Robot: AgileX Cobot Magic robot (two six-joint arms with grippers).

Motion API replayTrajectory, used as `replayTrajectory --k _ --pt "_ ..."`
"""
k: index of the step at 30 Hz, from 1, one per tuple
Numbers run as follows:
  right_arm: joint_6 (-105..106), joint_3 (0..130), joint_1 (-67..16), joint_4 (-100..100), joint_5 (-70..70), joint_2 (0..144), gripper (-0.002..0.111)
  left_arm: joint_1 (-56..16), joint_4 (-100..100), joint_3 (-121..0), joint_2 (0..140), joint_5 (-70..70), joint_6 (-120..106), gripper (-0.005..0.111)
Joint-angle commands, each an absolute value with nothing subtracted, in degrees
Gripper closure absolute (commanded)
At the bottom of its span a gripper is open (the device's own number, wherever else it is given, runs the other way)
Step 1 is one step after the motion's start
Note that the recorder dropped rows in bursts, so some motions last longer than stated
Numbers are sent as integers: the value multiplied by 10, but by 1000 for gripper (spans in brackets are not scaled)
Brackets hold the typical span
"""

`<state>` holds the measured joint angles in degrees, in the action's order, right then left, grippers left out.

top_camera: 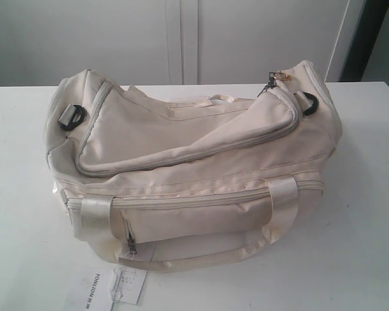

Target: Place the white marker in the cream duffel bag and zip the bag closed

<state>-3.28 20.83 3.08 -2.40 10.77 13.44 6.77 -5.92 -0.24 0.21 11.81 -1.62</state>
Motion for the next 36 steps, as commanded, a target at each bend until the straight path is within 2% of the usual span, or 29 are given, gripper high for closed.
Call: replayTrajectory --k 1,10,14,26,36 --pt "-28 206 34 -26 106 132 108 67 -59 0 0 116 -14 107" --pt "-21 206 34 -26 106 132 108 67 -59 0 0 116 -14 107" --pt "-13 204 34 -26 152 132 108 67 -59 0 0 116 -14 107" --pt "-13 64 34 0 153 20 108 67 -59 0 0 116 -14 107" --pt "-13 0 34 3 140 7 108 67 -59 0 0 116 -14 107"
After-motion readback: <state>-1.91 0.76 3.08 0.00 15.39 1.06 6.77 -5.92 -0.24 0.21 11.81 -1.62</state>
